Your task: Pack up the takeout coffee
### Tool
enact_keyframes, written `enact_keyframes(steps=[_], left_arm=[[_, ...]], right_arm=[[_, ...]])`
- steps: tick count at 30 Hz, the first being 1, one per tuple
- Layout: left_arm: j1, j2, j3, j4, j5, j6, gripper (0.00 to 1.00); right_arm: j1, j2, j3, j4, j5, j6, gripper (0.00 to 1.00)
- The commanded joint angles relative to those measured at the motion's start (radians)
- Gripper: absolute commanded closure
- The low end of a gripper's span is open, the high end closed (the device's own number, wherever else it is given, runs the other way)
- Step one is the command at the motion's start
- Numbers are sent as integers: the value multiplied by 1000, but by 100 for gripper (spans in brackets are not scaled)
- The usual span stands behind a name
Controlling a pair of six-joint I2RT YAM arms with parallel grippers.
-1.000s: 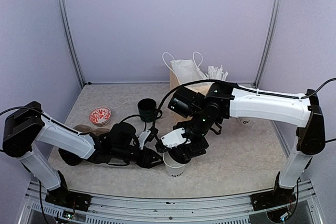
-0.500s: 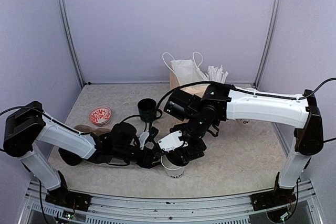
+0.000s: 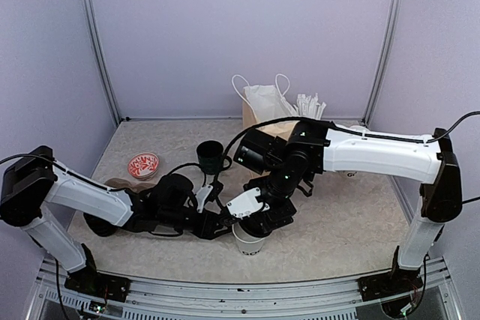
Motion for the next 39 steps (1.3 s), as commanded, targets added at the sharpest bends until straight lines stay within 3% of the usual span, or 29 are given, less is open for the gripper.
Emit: enact_keyframes(steps=[1,13,39], left_arm=[[-9,-87,-52,-60,-17,-9,59],[-75,-14,-21,19,46,-21,63],[-74,77,25,83,55,-15,62]], right_arm=[[12,-41,13,-16,13,-13,25],[30,-5,69,-58,9,-27,25],[46,62,68,-46,67,-26,24]])
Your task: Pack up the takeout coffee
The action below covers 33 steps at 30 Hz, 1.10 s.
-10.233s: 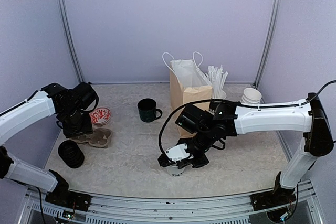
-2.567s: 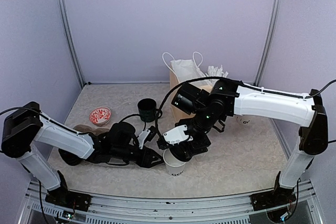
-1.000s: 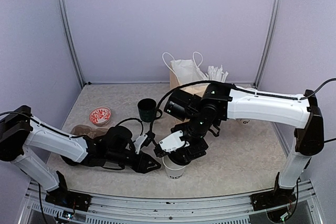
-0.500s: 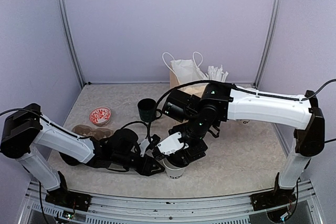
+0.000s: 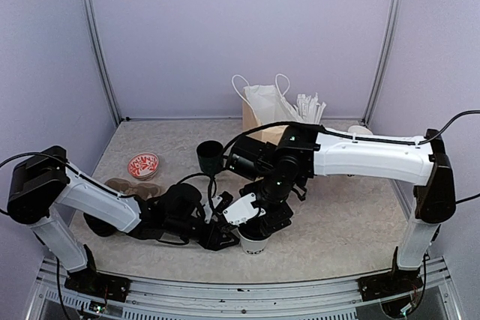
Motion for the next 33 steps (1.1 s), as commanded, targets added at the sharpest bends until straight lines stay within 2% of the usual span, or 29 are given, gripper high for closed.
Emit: enact_keyframes(steps=[1,19,24,29,33], left_arm=[[-4,19,29,28,13,12,62],[11,19,16,33,17,16,62],[10,-18,13,-59,12,16,62],[12,-144,21,-237,-43,19,55],[17,-257,44,-284,-72,-10,49]], right_arm=[[13,14,23,0,12,-3,23],[13,28,61,-7,-15,1,15],[5,-42,35,-6,-18,1,12],[-84,-146,-4,26,-112,47,11],[-210,-263,-116,159,-241,164,12]])
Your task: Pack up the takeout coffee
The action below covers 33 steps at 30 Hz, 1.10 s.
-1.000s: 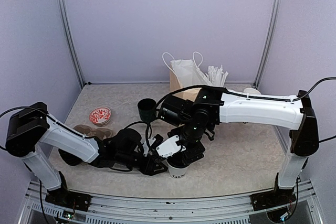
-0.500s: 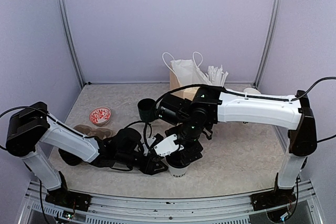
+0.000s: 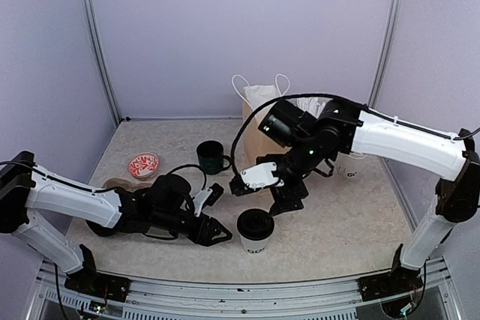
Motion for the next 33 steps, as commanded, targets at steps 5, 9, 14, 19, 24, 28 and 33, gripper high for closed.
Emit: enact_keyframes(steps=[5,9,14,19,24,28,33], left_arm=[[10,-153,93,-42,-71,-78,44],[8,-101,163,-58,-74,-84,41],[7,-55,182,-72,-86,-71,40],[-1,-25,171,-57,-68,-58,42],[-9,-6,160,-35,-51,-53,43],[-10,9,155,-14,-26,-50,44],[-12,18,146,5,-6,-48,46]], right_arm=[[-323,-261,-327,325,-384,330,12],[-421,-287,-452,391,-551,437,10],[-436,-284,-555,477,-671,519,8],[-436,-240,-587,533,-731,556,8],[-436,-183,-589,551,-768,579,9],[-429,-138,-577,550,-797,578,13],[-408,-105,-574,545,-805,571,18]])
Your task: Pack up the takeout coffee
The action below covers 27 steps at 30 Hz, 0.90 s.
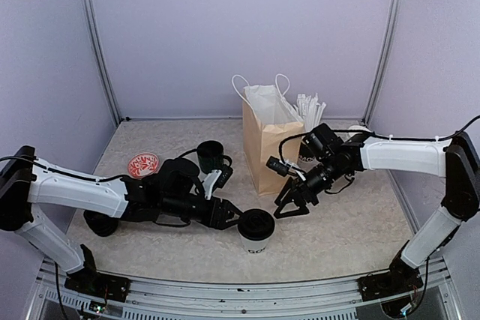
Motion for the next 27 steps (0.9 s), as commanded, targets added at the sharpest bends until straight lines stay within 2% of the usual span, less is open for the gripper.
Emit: enact_keyframes(steps=[1,17,22,27], left_arm=[[-9,14,-16,42,33,14,46],[-17,56,-62,26,28,52,57],[-19,98,-81,17,24,65,63],[-19,136,-84,21,20,73,63]], right_arm=[[19,23,7,13,-40,4,18],[59,108,28,-4,-42,-7,30],[62,136,19,-8,35,5,34],[61,158,-3,-12,86,13,42]])
